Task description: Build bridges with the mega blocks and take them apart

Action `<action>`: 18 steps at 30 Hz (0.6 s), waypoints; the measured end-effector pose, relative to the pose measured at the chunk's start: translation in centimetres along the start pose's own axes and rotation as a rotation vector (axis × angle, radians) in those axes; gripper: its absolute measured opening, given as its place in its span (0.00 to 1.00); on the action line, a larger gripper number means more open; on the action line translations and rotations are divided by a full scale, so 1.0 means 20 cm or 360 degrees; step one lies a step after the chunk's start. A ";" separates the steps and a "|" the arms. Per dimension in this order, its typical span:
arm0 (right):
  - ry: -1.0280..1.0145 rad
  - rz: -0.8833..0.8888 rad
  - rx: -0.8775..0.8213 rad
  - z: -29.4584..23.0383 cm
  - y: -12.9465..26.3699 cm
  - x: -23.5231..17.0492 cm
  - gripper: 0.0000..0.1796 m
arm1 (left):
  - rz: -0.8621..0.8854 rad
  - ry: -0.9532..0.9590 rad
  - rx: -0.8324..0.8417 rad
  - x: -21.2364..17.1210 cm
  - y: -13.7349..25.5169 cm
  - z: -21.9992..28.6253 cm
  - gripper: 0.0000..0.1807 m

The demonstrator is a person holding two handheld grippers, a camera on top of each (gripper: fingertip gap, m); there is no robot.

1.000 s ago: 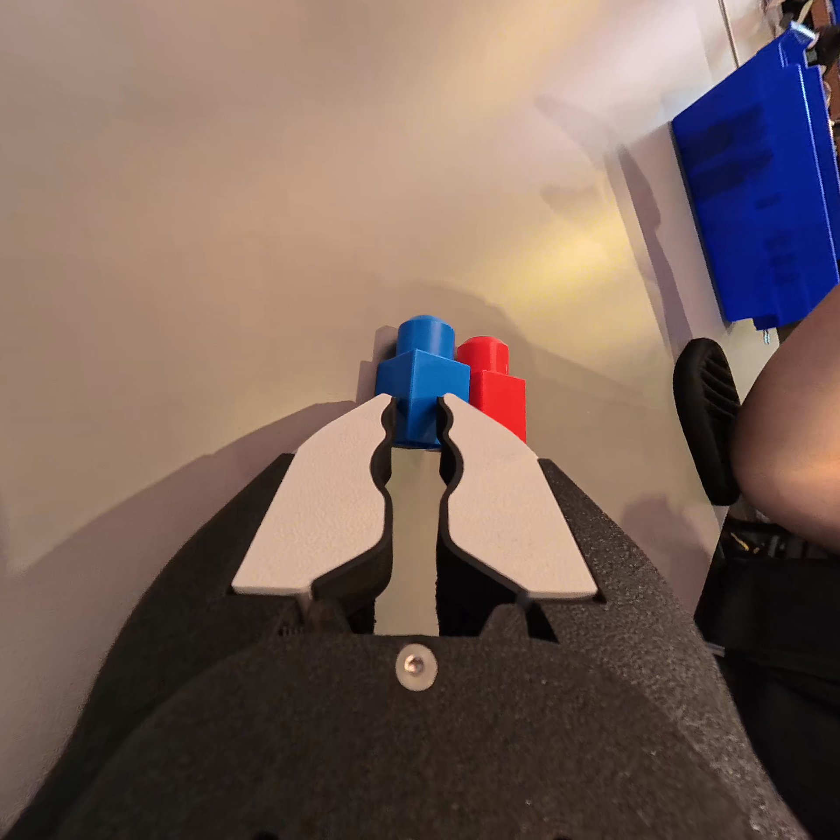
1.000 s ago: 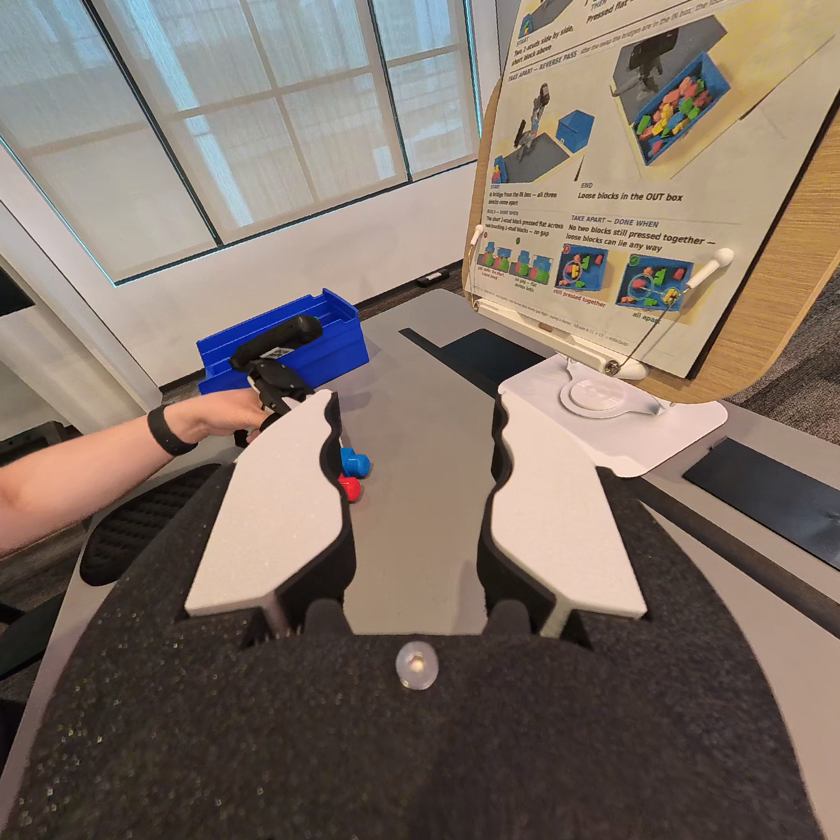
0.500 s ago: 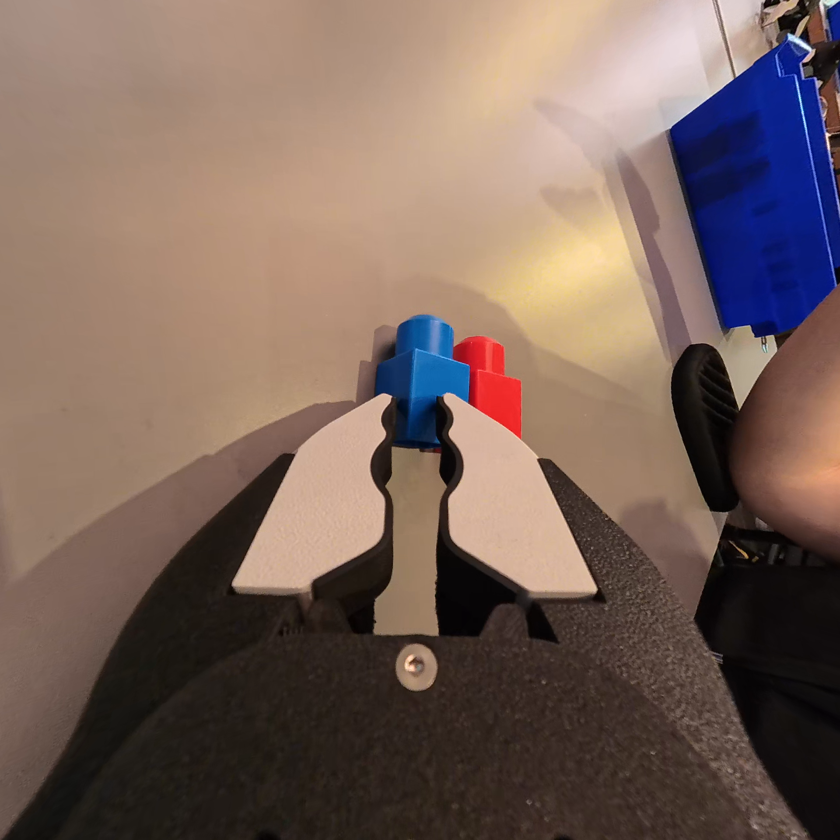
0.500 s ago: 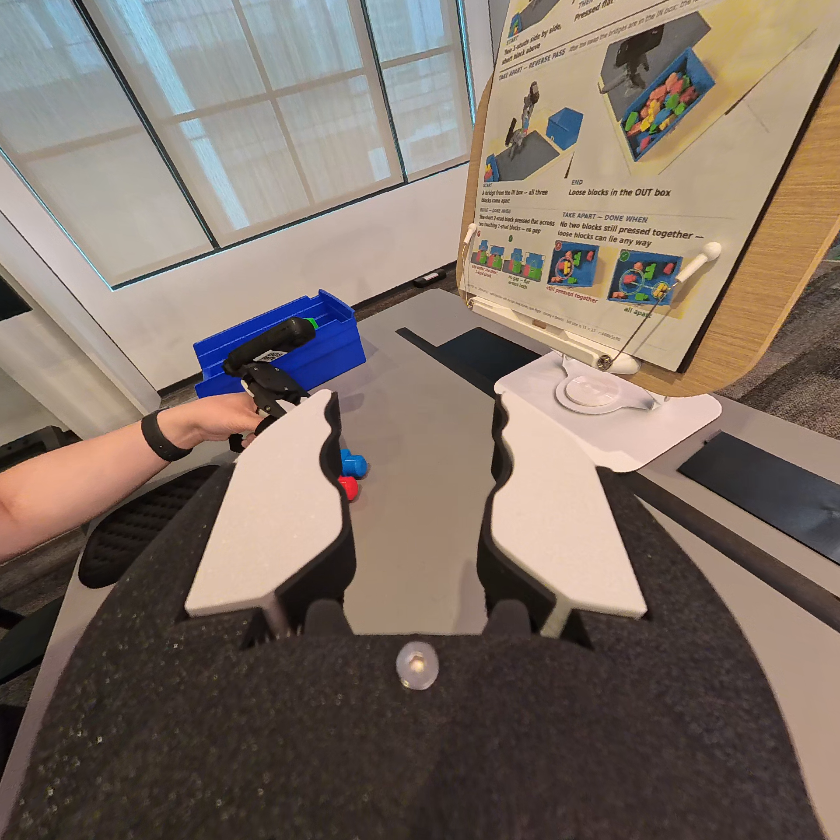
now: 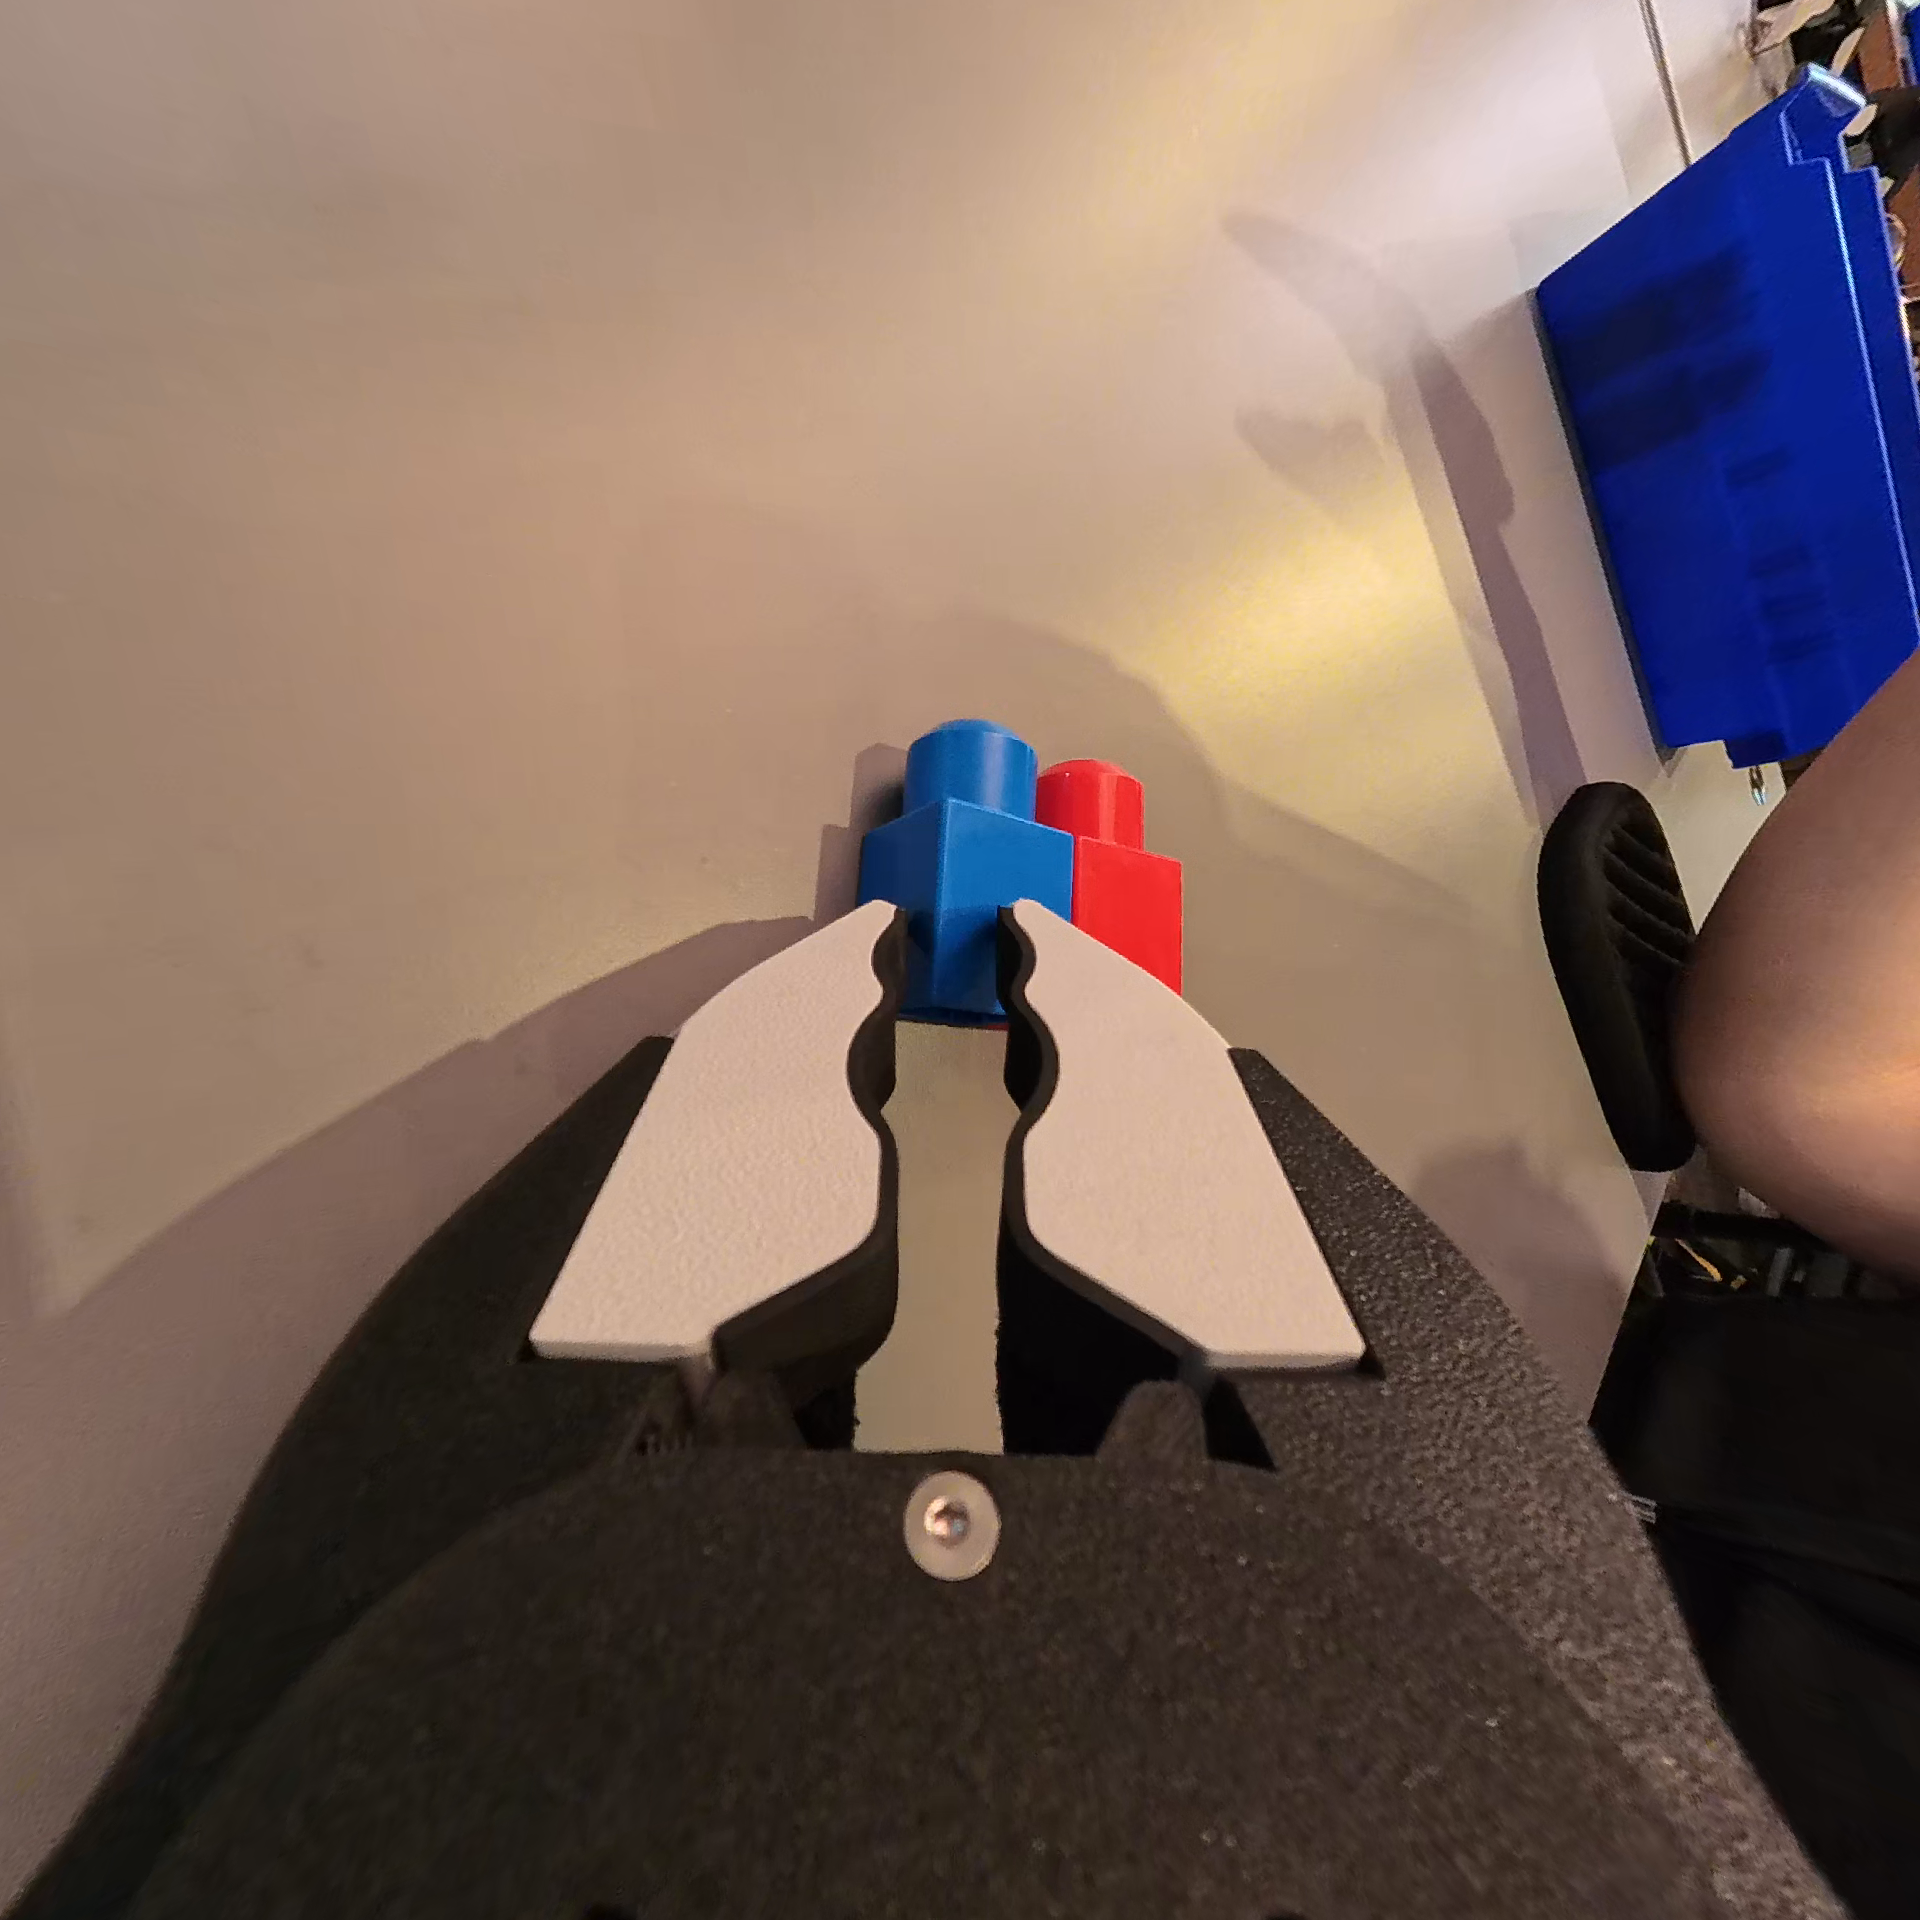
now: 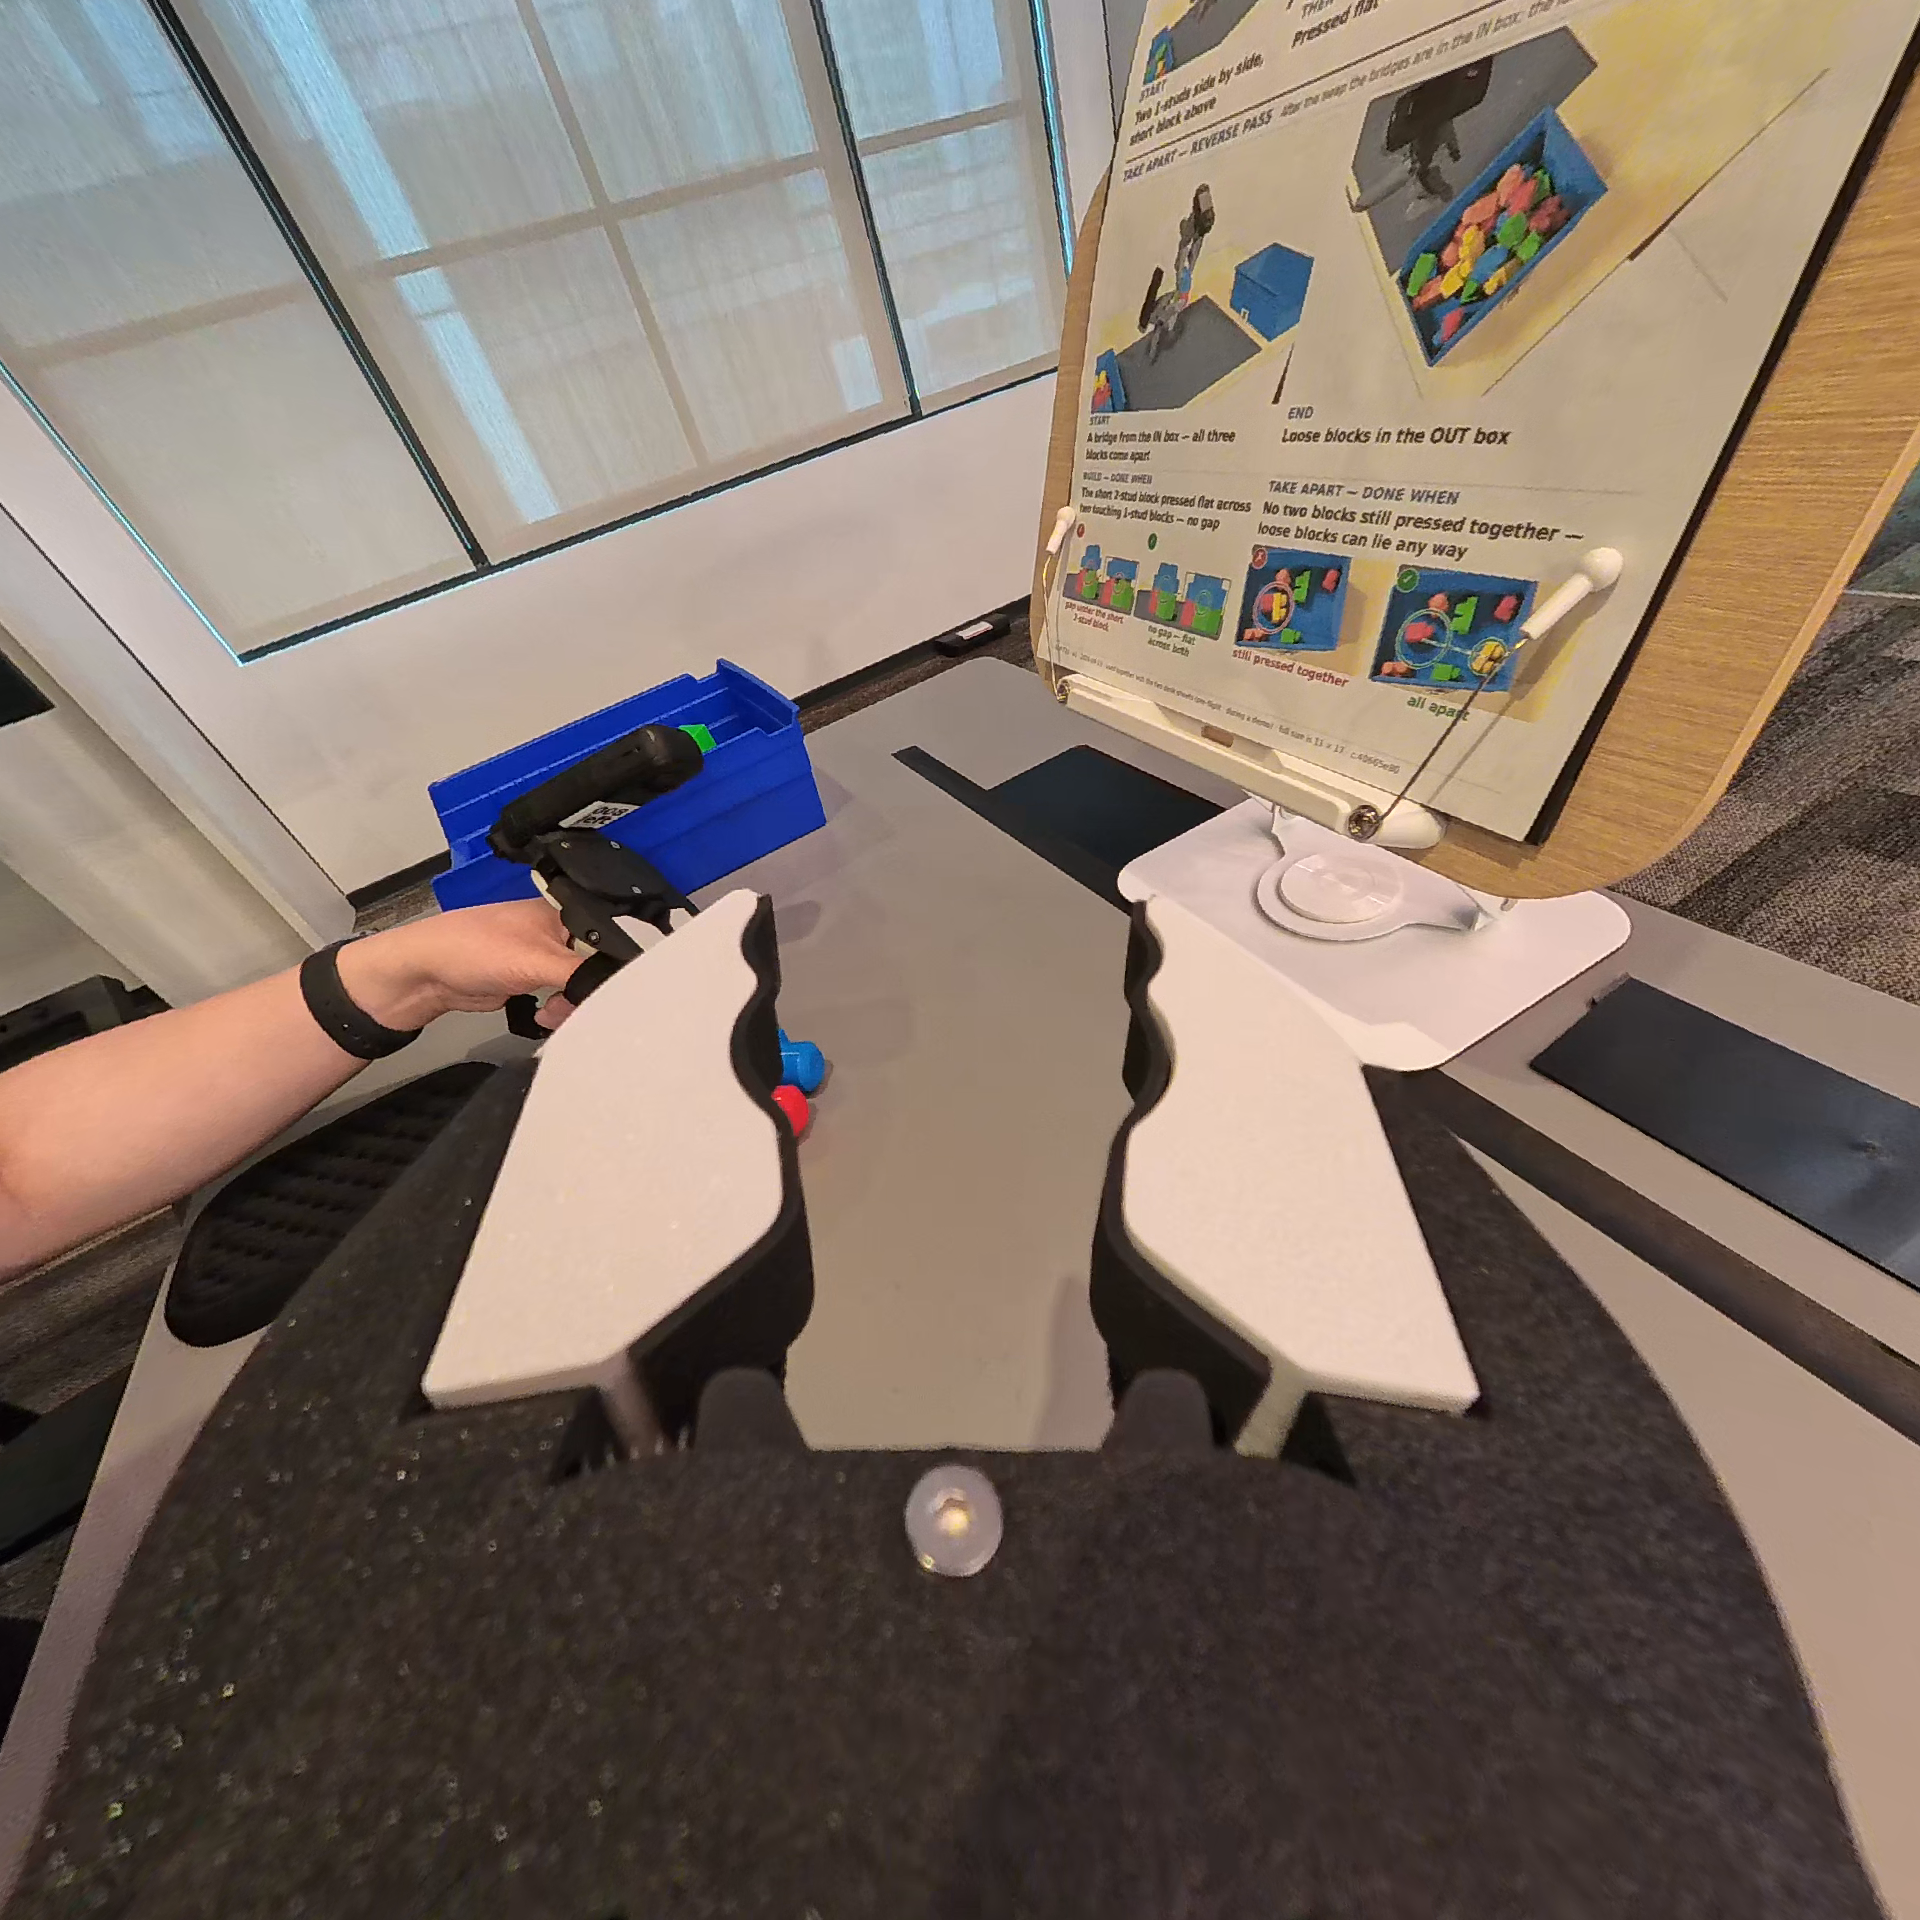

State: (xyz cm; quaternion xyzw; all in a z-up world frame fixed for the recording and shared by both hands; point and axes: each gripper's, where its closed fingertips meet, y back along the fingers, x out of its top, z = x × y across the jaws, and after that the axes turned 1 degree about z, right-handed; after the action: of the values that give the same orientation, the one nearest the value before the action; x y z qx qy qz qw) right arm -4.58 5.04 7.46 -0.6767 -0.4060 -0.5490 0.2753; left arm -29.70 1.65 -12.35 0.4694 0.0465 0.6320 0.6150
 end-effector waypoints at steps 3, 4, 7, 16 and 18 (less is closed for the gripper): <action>-0.0005 -0.0001 -0.0004 0.01 0.00 0.00 0.35 | 0.0024 0.0008 -0.0013 0.01 0.00 0.01 0.07; -0.0006 -0.0001 -0.0007 0.01 0.00 0.00 0.35 | 0.0050 0.0020 -0.0036 0.02 0.01 0.02 0.06; -0.0014 0.0000 -0.0014 0.02 0.01 -0.01 0.35 | 0.0133 0.0060 -0.0111 0.06 0.06 0.06 0.01; -0.0015 -0.0014 -0.0033 0.04 0.01 -0.02 0.36 | 0.0478 -0.0205 0.0059 0.25 0.42 0.14 0.02; -0.0019 -0.0022 -0.0037 0.04 0.00 -0.03 0.36 | 0.0605 -0.0307 0.0163 0.30 0.57 0.16 0.01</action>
State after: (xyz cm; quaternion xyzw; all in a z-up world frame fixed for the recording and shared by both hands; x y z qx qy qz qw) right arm -4.12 5.56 6.76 -0.6803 -0.4059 -0.5516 0.2612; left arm -34.69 2.18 -0.08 0.5585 -0.0697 0.6855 0.4618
